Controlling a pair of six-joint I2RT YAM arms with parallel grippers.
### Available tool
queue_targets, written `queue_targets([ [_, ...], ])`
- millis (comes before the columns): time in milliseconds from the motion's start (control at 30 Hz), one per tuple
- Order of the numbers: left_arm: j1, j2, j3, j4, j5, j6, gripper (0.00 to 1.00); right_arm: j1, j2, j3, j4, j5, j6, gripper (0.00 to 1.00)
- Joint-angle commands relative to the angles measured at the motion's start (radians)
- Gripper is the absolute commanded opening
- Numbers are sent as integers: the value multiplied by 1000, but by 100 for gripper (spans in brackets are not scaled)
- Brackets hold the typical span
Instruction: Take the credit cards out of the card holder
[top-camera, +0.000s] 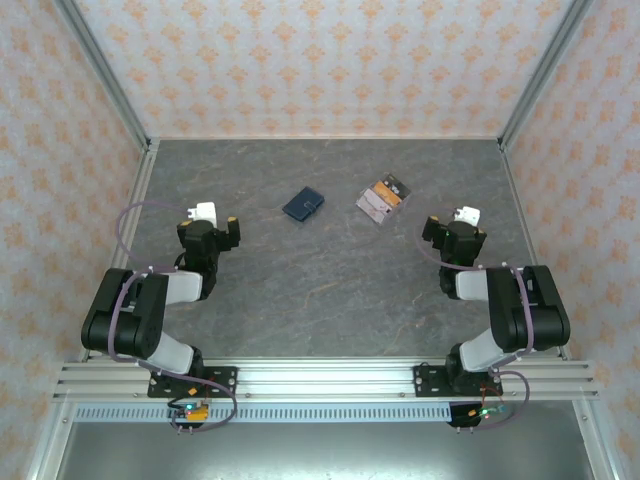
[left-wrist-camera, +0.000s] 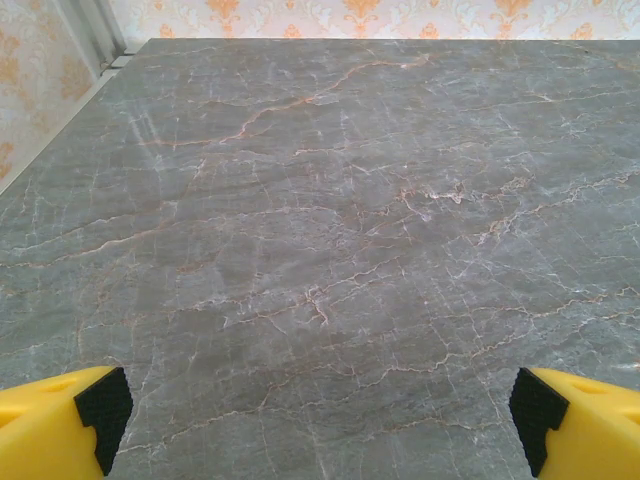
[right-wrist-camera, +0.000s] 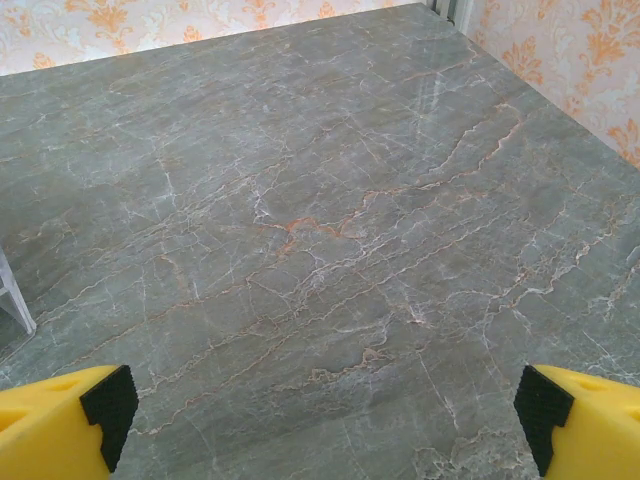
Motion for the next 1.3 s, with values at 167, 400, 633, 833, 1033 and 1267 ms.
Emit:
queue_targets([
  [167, 8, -1, 20, -13, 8, 12, 100, -3, 1, 23, -4, -7, 13, 99],
  [400, 8, -1, 21, -13, 9, 11, 100, -3, 1, 24, -6, -7, 14, 99],
  [633, 9, -1, 20, -11, 11, 11, 100, -2, 1, 24, -5, -7, 14, 99],
  [833, 5, -35, 29, -51, 35, 26, 100, -2, -108, 17, -78, 18, 22, 99],
  [1033, 5, -170, 108, -307, -39, -24, 100, -3, -309, 88, -369, 110, 87, 99],
  [1267, 0, -190, 408, -795, -13, -217, 100, -2, -385, 307, -812, 122, 272, 99],
])
